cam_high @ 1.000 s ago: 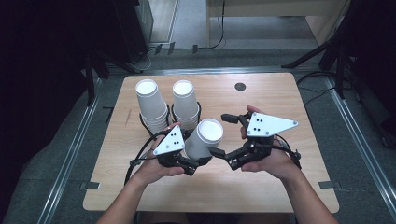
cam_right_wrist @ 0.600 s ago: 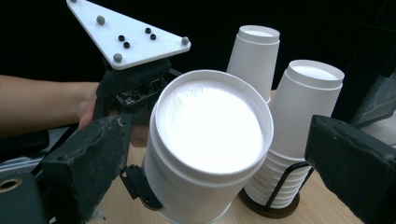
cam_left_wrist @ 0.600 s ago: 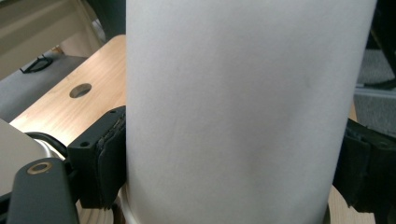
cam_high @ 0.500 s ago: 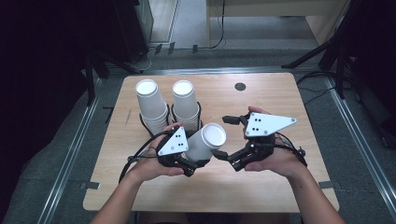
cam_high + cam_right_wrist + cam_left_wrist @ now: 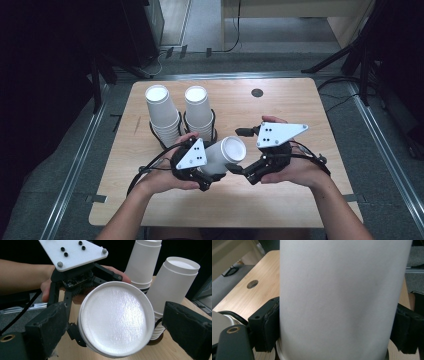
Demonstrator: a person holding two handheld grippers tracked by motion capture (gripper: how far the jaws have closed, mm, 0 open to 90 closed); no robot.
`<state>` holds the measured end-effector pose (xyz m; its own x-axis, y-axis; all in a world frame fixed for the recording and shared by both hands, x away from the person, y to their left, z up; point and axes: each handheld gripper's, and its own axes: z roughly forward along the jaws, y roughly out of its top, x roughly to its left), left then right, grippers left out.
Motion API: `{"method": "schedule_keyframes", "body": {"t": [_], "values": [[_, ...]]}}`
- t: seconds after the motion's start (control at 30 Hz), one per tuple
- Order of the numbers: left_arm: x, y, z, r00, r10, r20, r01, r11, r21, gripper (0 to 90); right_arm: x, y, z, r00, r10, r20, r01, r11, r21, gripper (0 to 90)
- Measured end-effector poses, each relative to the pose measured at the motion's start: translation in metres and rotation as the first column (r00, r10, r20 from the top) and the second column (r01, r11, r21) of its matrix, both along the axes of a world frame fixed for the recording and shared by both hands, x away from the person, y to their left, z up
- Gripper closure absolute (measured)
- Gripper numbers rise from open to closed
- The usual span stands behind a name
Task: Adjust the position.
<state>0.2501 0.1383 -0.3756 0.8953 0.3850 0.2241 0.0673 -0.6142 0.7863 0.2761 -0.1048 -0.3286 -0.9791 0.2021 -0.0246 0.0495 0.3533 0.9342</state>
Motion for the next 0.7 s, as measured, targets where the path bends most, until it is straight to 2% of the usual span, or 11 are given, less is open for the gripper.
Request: {"method": "schedule_keyframes", "body": {"t": [0.13,0.27,0.47,0.7], "values": [[0.0,-0.001,0.0,1.0,-0.003,0.006,0.003,0.9998,0.021,12.2,0.001,0.001,-0.001,0.9999,0.009,-0.013,-0.009,1.0,-0.015,11.2],[-0.001,-0.002,0.0,1.0,-0.007,0.005,0.007,0.9995,0.031,12.3,0.001,0.004,-0.003,0.9996,0.021,-0.018,-0.022,0.998,-0.053,12.9],[-0.002,-0.005,-0.002,0.9998,-0.018,0.014,0.017,0.9981,0.059,12.3,0.0,0.01,-0.006,0.999,0.039,-0.021,-0.04,0.996,-0.085,13.3],[-0.003,-0.006,-0.002,0.9997,-0.019,0.014,0.018,0.9974,0.07,12.3,0.0,0.012,-0.007,0.9985,0.047,-0.026,-0.05,0.993,-0.11,14.2]]}}
